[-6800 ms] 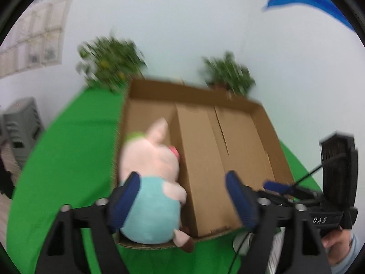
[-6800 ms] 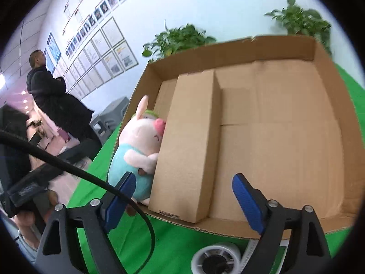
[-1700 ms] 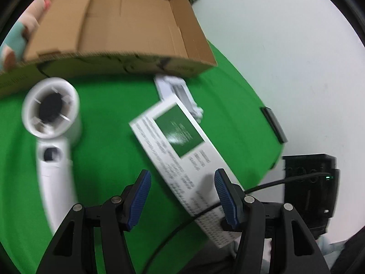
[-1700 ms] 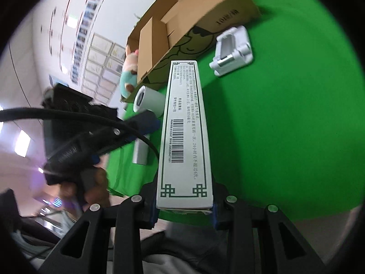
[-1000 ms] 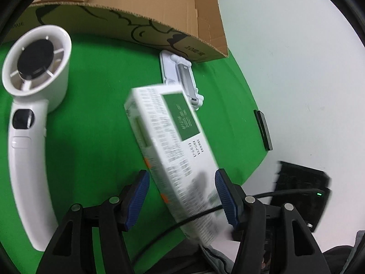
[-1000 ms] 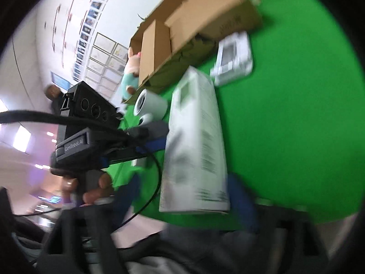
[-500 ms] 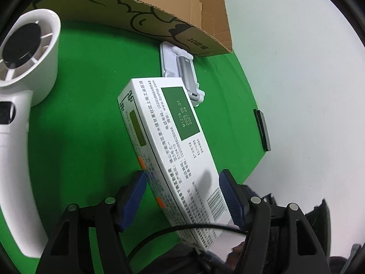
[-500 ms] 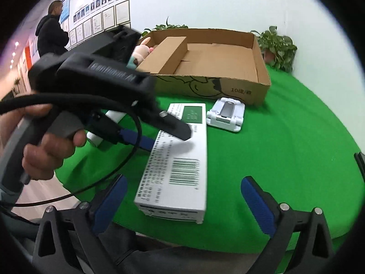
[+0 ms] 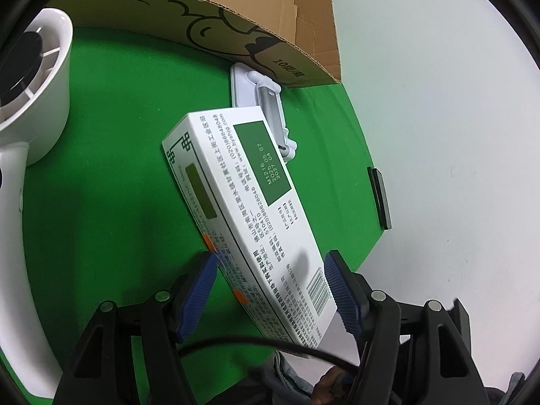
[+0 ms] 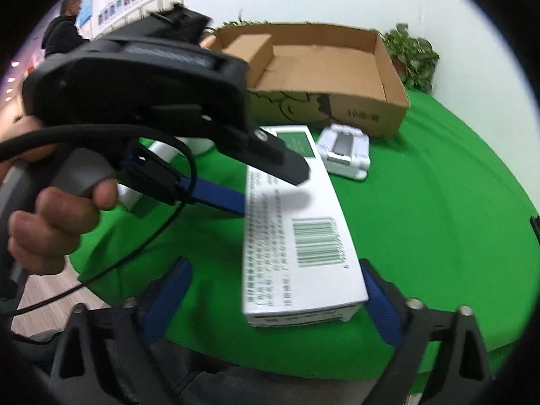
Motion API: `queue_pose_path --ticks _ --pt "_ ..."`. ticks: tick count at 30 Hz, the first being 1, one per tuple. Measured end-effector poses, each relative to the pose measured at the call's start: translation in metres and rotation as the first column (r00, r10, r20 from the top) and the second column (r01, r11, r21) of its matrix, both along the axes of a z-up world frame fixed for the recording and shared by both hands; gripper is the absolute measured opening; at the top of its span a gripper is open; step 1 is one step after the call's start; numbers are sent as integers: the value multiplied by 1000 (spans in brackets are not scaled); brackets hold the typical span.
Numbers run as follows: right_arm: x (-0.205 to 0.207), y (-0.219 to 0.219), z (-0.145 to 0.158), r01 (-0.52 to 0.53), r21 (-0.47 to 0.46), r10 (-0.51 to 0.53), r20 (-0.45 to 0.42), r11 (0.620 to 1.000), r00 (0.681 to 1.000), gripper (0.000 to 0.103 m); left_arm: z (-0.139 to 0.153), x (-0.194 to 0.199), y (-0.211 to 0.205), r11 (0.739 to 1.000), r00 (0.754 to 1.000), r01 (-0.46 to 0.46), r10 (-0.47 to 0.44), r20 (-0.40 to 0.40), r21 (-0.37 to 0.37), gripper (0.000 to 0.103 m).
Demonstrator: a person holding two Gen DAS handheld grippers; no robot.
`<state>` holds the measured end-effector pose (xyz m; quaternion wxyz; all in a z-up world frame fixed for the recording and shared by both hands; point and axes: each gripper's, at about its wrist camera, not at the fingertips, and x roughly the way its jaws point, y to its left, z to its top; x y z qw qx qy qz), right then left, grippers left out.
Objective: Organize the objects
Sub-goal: 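Carry the medicine box with the right gripper over the tray box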
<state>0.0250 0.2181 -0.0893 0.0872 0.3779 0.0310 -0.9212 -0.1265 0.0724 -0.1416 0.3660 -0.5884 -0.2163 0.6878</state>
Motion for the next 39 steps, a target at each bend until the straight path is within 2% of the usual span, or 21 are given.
queue_pose_path --ticks 1,2,7,9,12,14,15,16,17,21,25,31,34,37,39 --pt "-1 1 -2 12 7 -12 13 1000 1000 74 0 1 0 1000 1000 -1 1 -2 -2 65" --pt "-4 4 -5 32 14 -32 36 999 999 63 0 2 1 1000 1000 0 0 -6 -4 65" --pt "-3 9 -2 38 -26 -37 51 999 998 61 1 5 3 1000 1000 7 -7 -14 -12 65" --pt "-4 18 0 37 -135 -28 69 990 997 60 2 6 -1 1000 1000 13 -13 -3 -2 65" --pt "-4 29 1 39 -302 -9 100 952 995 60 4 10 -6 1000 1000 20 -20 -2 -1 65" --pt "-5 35 0 21 -421 30 114 907 993 60 5 12 -6 1000 1000 27 -27 -6 -1 64" --pt "-4 36 1 12 -449 41 108 893 993 60 4 13 -2 999 999 34 -34 -9 -3 58" --pt "-3 34 5 -3 -448 46 86 894 995 60 4 14 0 999 999 48 -48 -13 -6 55" --pt "2 29 8 -9 -428 44 71 904 996 60 4 14 1 999 998 54 -53 -15 10 47" --pt "5 20 16 -30 -374 38 13 927 999 60 19 17 -3 998 997 44 -41 -69 43 46" --pt "6 14 37 -68 -322 39 -95 944 995 59 48 17 -10 997 989 38 -28 -146 68 46" --pt "-5 12 71 -130 -322 46 -255 938 966 59 108 12 -16 997 950 55 -37 -309 49 46" --pt "-21 13 87 -145 -324 41 -308 935 950 59 136 4 -20 998 927 51 -30 -373 48 46" --pt "-31 9 100 -158 -308 42 -352 938 935 59 155 -7 -25 997 913 54 -24 -406 62 45" --pt "-41 6 108 -163 -290 44 -376 943 925 59 162 -20 -33 994 922 41 1 -388 100 44"
